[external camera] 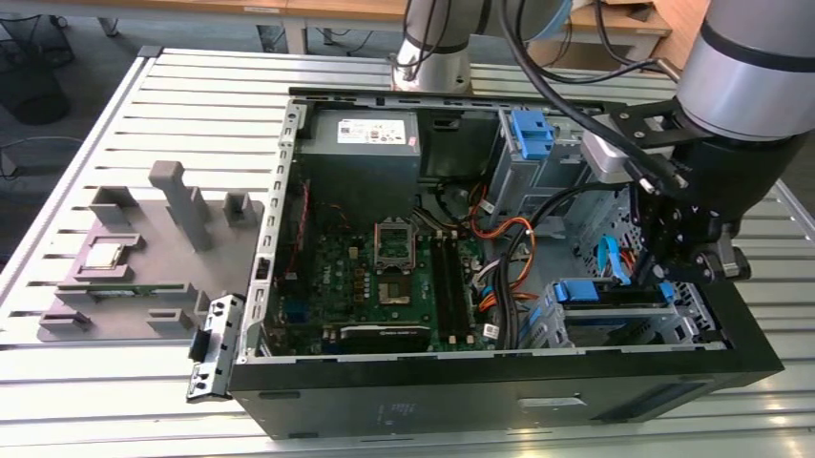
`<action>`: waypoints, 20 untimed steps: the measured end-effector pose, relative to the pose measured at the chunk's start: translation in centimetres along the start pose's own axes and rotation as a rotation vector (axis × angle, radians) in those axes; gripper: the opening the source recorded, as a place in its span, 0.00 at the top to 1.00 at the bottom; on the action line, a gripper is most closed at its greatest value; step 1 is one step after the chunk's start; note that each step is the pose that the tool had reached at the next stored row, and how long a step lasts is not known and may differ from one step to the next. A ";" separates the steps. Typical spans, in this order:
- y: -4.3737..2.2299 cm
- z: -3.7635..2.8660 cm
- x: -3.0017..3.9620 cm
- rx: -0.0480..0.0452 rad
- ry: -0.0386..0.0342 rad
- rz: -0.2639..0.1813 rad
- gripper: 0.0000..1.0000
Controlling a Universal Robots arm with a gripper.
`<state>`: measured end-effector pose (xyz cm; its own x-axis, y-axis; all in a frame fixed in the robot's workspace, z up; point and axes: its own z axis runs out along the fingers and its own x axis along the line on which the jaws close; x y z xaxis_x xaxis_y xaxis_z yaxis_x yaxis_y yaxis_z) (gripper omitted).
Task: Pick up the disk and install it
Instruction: 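Insert the second disk wire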
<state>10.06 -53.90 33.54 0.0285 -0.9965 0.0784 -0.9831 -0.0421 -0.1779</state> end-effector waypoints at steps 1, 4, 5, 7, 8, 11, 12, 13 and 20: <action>0.00 0.00 0.00 0.0003 -0.0022 0.000 0.83; 0.01 0.01 -0.01 0.0005 -0.0036 0.001 0.83; 0.01 0.00 0.01 0.0005 -0.0063 0.001 0.83; 0.02 0.01 0.01 0.0009 -0.0167 0.003 0.83; 0.02 0.00 0.01 0.0009 -0.0190 0.004 0.83; 0.02 0.02 0.13 0.0010 -0.0245 0.005 0.83; 0.02 0.02 0.21 0.0011 -0.0265 0.005 0.83; 0.02 0.03 0.30 0.0012 -0.0287 0.005 0.83; 0.05 0.08 0.91 0.0021 -0.0619 0.012 0.83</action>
<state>10.05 -54.81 33.52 0.0280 -0.9995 0.0155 -0.9831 -0.0304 -0.1806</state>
